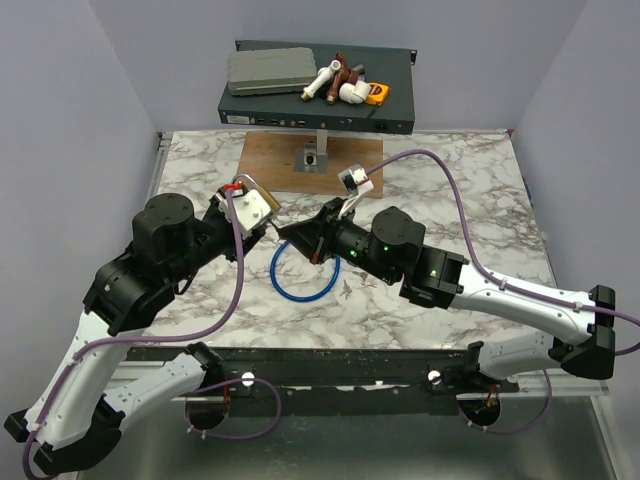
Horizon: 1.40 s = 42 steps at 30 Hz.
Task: Unlock with the key
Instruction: Unlock the lock.
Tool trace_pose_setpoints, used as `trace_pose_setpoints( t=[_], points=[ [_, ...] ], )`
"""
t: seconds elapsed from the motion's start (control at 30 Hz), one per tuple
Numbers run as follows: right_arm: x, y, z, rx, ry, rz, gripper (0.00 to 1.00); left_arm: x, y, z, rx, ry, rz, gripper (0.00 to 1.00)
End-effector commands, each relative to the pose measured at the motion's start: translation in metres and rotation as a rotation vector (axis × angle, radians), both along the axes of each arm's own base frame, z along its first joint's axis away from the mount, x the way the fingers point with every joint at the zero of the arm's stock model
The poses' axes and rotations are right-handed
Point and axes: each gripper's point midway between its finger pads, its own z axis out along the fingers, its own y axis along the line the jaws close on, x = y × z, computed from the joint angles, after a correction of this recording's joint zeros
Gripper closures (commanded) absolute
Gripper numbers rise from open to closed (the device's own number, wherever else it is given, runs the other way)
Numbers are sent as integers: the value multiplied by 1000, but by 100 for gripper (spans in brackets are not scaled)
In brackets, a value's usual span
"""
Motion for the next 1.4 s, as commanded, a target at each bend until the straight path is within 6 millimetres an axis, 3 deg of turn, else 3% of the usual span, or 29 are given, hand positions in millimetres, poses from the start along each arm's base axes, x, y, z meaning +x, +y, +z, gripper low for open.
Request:
trace_pose_setpoints(
  t=[0.0, 0.83, 1.37],
  points=[
    [9, -3, 7, 11, -26, -44, 99, -7, 0, 47, -111, -116, -18, 100],
    [9, 5, 18, 33, -48, -25, 99, -8, -5, 44, -120, -92, -42, 100],
    [14, 10, 25, 40, -73, -43, 99, -19, -22, 42, -143, -40, -136, 100]
  ],
)
